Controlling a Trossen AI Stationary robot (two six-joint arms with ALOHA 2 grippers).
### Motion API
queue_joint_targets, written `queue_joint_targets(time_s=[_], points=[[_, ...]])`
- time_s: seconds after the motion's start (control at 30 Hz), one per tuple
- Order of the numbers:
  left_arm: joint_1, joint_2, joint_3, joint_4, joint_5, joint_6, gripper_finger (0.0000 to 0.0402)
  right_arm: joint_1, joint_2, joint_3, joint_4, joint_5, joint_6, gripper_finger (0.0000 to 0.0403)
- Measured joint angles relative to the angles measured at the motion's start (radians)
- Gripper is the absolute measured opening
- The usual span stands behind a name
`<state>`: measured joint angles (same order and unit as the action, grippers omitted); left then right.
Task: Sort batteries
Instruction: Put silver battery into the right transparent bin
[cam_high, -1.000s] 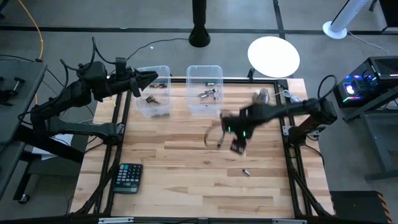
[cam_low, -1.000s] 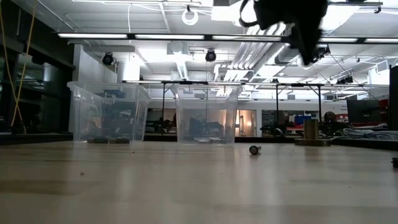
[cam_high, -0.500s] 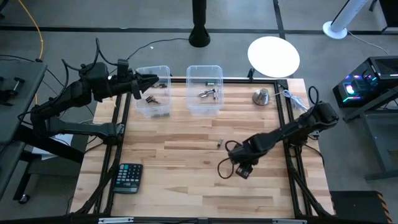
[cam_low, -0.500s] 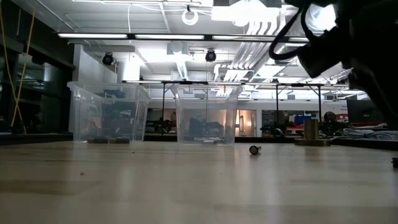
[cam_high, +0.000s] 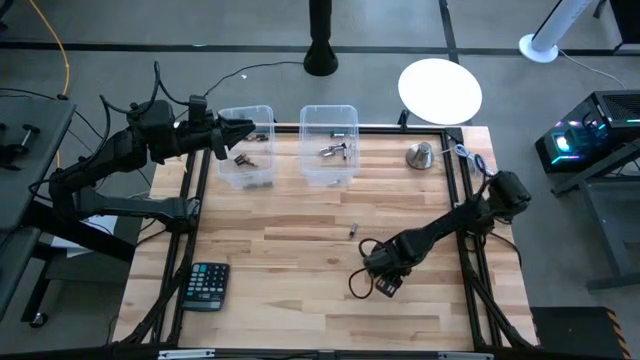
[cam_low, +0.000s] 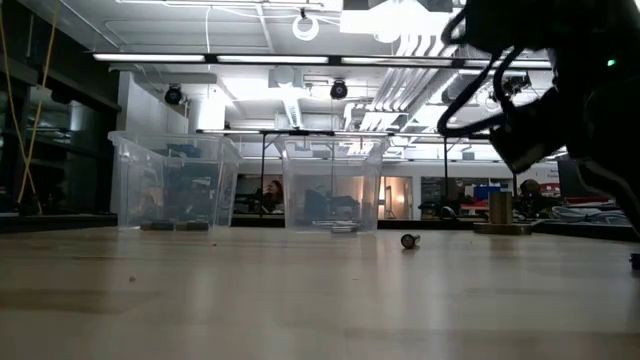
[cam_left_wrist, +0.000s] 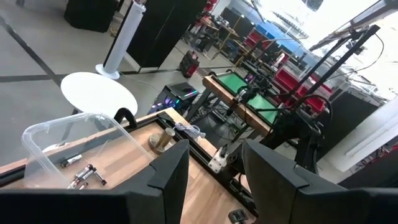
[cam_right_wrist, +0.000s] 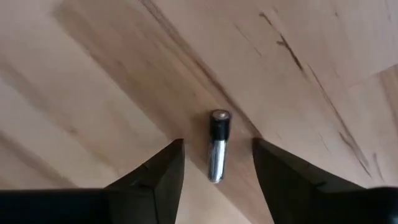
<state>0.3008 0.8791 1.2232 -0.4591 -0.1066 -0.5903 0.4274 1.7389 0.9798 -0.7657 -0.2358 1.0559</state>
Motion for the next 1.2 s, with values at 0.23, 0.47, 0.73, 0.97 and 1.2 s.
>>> queue_joint_targets(time_s=[0.23, 0.47, 0.73, 0.97, 1.2], points=[[-0.01, 0.026, 0.001, -0.111, 0.02, 0.049, 0.0145, -0.003, 0.042, 0.004, -0.036, -0.01, -0.049, 0.0106], [-0.12, 0.152, -0.091, -0.215, 0.024, 0.07, 0.0145, -0.096, -0.055, -0.001, -0.171, 0.032, -0.167, 0.0023], [-0.238, 0.233, -0.353, 0.165, 0.023, 0.043, 0.0145, -0.376, -0.288, 0.105, -0.069, 0.313, -0.321, 0.0015], [-0.266, 0.199, -0.472, 0.276, 0.01, -0.028, 0.0145, -0.631, -0.334, 0.199, 0.297, 0.38, -0.484, 0.0007], [-0.269, 0.186, -0.507, 0.271, -0.007, -0.049, 0.0145, -0.79, -0.224, 0.234, 0.426, 0.263, -0.515, 0.0051]])
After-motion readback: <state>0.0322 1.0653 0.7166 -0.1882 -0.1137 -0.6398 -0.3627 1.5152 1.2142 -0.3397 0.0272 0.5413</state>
